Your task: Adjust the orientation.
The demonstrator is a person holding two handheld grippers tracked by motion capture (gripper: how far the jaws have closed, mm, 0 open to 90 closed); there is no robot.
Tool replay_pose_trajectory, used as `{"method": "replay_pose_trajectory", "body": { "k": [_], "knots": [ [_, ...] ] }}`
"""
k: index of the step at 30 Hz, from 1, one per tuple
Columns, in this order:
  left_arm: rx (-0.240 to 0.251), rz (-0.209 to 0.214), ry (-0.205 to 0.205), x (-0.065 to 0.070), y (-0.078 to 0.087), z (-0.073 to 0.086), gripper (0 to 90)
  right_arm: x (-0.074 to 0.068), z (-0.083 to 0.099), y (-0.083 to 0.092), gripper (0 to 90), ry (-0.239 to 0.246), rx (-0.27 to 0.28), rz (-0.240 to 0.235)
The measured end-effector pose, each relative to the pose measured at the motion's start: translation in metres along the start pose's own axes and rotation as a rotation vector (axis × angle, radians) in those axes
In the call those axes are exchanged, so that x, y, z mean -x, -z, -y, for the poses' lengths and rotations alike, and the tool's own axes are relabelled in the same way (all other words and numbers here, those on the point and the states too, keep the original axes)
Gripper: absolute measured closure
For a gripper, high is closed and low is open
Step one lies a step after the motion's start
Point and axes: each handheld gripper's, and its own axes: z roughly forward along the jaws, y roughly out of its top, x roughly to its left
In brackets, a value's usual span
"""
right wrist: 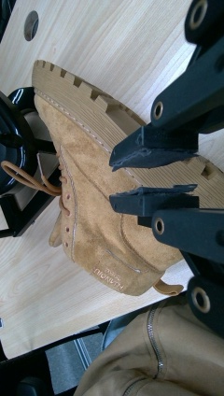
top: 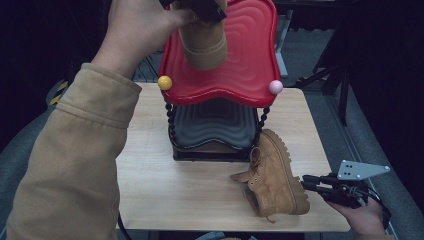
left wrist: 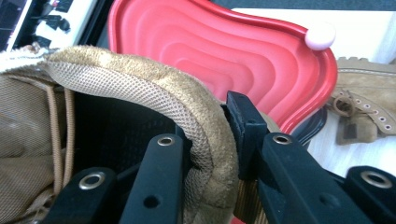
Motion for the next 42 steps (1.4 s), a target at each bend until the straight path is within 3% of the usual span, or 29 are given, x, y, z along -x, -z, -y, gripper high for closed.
{"method": "replay_pose_trajectory", "body": {
  "k": [3, 6, 12, 17, 19, 23, 36, 42],
  "knots": [
    [-0.001, 0.046, 0.02, -0.001, -0.007, 0.006, 76.3, -0.001, 0.0, 0.0, 75.8, 0.002, 0.001, 0.001],
    [-0.022, 0.056, 0.021, 0.002, -0.012, 0.011, 76.5, -0.001, -0.001, 0.0, 75.8, 0.0, 0.003, 0.001],
    [-0.027, 0.058, 0.024, 0.007, -0.019, 0.013, 76.7, -0.001, -0.002, -0.002, 75.7, 0.002, 0.002, -0.002],
    [-0.027, 0.06, 0.051, 0.014, -0.025, 0.013, 76.4, 0.0, -0.002, -0.003, 75.6, 0.004, 0.0, -0.005],
    [-0.033, 0.063, 0.035, 0.014, -0.028, 0.013, 76.0, -0.001, -0.002, -0.004, 75.6, 0.007, -0.001, -0.005],
    [-0.038, 0.085, 0.05, 0.017, -0.037, 0.016, 74.4, 0.0, -0.003, -0.003, 75.5, 0.01, 0.004, -0.004],
    [-0.066, 0.079, 0.017, 0.026, -0.048, 0.015, 72.6, 0.0, -0.003, -0.007, 75.1, 0.007, -0.002, -0.013],
    [-0.054, 0.117, 0.062, 0.022, -0.048, 0.019, 66.7, -0.001, -0.004, -0.007, 75.0, 0.014, -0.001, -0.012]
  ]
}}
